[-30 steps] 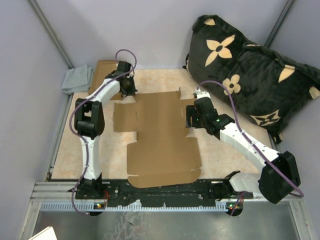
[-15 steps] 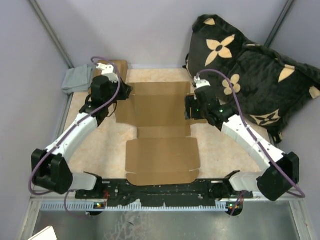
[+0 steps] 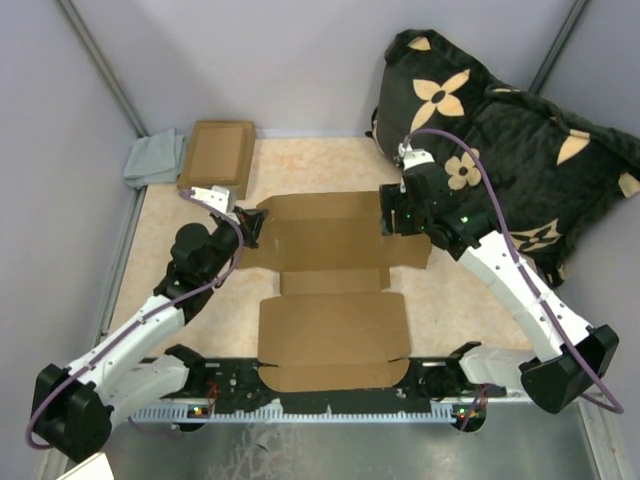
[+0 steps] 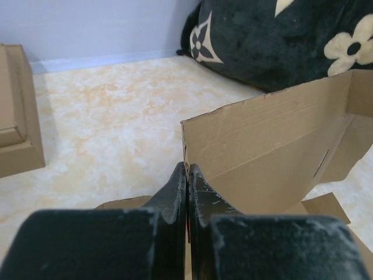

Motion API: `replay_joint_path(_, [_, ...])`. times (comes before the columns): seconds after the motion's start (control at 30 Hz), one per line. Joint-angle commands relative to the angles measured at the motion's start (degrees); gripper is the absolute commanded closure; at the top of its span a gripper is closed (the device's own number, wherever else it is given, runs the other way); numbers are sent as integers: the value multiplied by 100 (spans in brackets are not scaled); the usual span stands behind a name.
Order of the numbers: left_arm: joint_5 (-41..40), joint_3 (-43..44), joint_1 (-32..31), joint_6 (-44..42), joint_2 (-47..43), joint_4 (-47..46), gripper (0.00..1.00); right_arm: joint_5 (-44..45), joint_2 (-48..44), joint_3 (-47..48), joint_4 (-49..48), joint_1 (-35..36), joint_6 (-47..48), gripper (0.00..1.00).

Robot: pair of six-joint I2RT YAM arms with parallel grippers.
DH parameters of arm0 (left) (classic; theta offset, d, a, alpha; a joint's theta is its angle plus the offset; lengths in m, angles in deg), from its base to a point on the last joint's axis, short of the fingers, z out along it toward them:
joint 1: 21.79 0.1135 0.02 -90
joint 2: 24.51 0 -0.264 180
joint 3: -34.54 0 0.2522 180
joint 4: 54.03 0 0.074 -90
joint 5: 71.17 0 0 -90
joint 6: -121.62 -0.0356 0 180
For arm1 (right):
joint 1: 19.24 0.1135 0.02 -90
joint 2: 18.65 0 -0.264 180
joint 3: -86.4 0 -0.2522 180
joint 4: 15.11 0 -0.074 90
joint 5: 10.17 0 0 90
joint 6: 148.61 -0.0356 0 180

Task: Fold the paper box

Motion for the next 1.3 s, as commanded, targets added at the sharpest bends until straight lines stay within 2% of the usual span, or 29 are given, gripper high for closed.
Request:
replay_joint_path(0.0, [-219, -302, -74, -269, -427, -859, 100, 87, -98, 334, 340, -20, 127, 33])
replay_joint_path(0.3, [-179, -610, -232, -743, -714, -1151, 100, -185, 69, 571, 459, -25, 131, 40])
replay_joint_path(0.47, [-143, -1239, -410, -1389, -1081, -2136, 100, -382, 251, 695, 441, -23, 146, 40])
replay_joint_path(0.73, [418, -1873, -598, -1804, -1472, -3256, 100, -288, 617, 775, 337, -30, 111, 41])
replay_joint_path(0.93, [515, -1905, -778, -2044, -1492, -3217, 100, -290, 711, 881, 333, -30, 111, 45])
replay_joint_path(1.0, [457, -1934, -832, -2146, -1525, -3218, 100, -286, 743, 911, 356, -30, 119, 50])
replay_joint_path(1.07, [400, -1980, -877, -2228, -1581, -3245, 100, -289, 771, 913, 362, -31, 130, 59])
replay_joint_path(1.27, [169, -2051, -977, -2329, -1681, -3284, 100, -280, 860, 865, 363, -26, 116, 95])
